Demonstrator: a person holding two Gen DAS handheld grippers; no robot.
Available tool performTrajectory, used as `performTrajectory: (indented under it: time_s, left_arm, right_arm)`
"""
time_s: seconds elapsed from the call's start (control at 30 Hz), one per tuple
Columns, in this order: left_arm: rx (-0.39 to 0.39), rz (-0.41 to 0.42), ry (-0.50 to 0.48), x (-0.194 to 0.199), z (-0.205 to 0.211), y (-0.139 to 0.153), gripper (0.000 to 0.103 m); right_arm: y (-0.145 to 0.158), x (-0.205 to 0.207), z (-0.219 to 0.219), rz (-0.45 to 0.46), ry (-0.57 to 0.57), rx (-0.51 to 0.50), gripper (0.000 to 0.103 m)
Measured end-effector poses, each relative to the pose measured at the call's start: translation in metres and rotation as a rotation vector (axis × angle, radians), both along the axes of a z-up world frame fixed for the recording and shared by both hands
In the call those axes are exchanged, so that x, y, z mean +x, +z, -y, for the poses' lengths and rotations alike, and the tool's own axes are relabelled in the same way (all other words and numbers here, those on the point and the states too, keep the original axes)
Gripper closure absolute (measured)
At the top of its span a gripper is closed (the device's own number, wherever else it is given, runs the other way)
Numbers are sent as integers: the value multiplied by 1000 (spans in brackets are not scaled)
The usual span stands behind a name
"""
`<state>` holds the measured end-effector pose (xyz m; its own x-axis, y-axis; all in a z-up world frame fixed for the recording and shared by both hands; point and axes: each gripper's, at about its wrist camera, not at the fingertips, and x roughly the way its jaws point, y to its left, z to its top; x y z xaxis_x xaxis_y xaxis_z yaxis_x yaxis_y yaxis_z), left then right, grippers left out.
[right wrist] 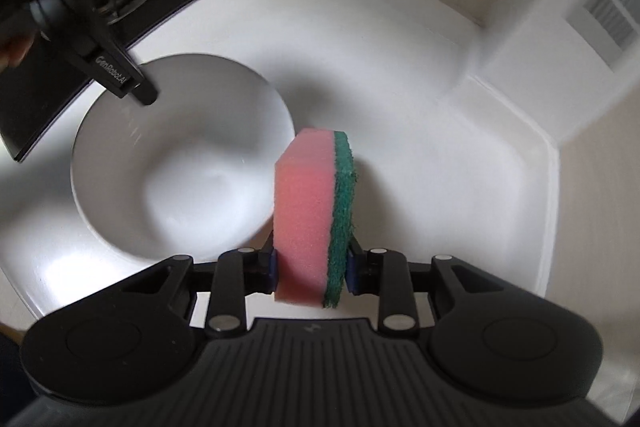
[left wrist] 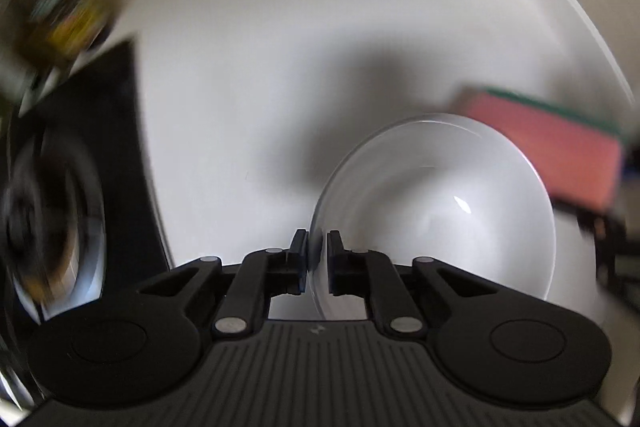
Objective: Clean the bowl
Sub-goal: 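Rotate the white bowl by its rim with the left tool while the right tool holds the sponge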
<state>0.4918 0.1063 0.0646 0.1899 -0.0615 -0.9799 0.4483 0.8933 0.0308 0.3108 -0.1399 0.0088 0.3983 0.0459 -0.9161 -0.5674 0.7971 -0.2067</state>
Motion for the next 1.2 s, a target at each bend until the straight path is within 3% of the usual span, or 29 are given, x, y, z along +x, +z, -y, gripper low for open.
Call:
performTrajectory:
  time_s: [0.1, 0.27, 0.47, 0.63, 0.87, 1.03, 1.2]
  left_arm:
    - [9, 24, -6, 12, -2, 1, 91]
    - [-89, 77, 321, 4, -36, -1, 82]
    - [-70, 156, 584, -24, -37, -12, 76]
    - [-132, 128, 879, -103, -23, -25, 79]
    - [-141, 85, 587, -129, 38, -18, 92]
    - [-140, 57, 374, -144, 81, -14, 95]
    - [-28, 101, 111, -113, 107, -23, 89]
  right_arm:
    - [-1, -1, -13, 9, 42, -32, 77]
    - [-3, -29, -16, 72, -43, -15, 77]
    - [-11, -93, -25, 153, -265, 36, 77]
    - [-5, -138, -27, 136, -385, 117, 77]
    - [-5, -100, 3, 124, -443, 132, 77]
    - [-6, -58, 8, 98, -359, 101, 77]
    - [-11, -31, -6, 97, -238, 24, 77]
